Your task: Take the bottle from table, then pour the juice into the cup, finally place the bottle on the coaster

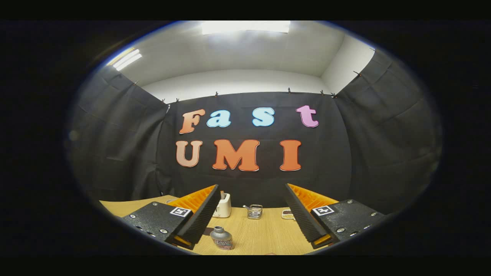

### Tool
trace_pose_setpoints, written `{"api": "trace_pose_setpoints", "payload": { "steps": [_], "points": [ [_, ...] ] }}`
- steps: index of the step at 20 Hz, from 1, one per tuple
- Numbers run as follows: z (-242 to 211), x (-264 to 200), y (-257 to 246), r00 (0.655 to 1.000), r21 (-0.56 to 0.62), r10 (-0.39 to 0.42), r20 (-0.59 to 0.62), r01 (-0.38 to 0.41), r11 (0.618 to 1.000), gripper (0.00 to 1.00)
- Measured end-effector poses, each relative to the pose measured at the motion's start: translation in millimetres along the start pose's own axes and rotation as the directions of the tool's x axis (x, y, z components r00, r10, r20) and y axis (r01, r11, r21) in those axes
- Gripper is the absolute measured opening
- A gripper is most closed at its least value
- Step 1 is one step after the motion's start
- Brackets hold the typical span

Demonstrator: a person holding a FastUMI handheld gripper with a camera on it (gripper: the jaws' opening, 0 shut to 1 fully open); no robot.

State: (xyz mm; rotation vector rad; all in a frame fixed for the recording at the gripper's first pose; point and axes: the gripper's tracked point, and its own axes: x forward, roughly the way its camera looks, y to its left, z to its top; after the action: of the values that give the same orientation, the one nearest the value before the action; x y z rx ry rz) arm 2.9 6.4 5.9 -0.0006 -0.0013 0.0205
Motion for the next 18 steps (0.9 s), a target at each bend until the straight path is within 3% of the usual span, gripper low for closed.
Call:
{"api": "trace_pose_setpoints", "payload": {
  "steps": [11,18],
  "points": [
    [-18,-2,8,1.000,-0.005,0.013,-0.028,-0.014,1.000,0.99],
    [-63,-3,18,0.996,0.009,0.038,-0.082,-0.038,0.999,0.99]
  ]
}}
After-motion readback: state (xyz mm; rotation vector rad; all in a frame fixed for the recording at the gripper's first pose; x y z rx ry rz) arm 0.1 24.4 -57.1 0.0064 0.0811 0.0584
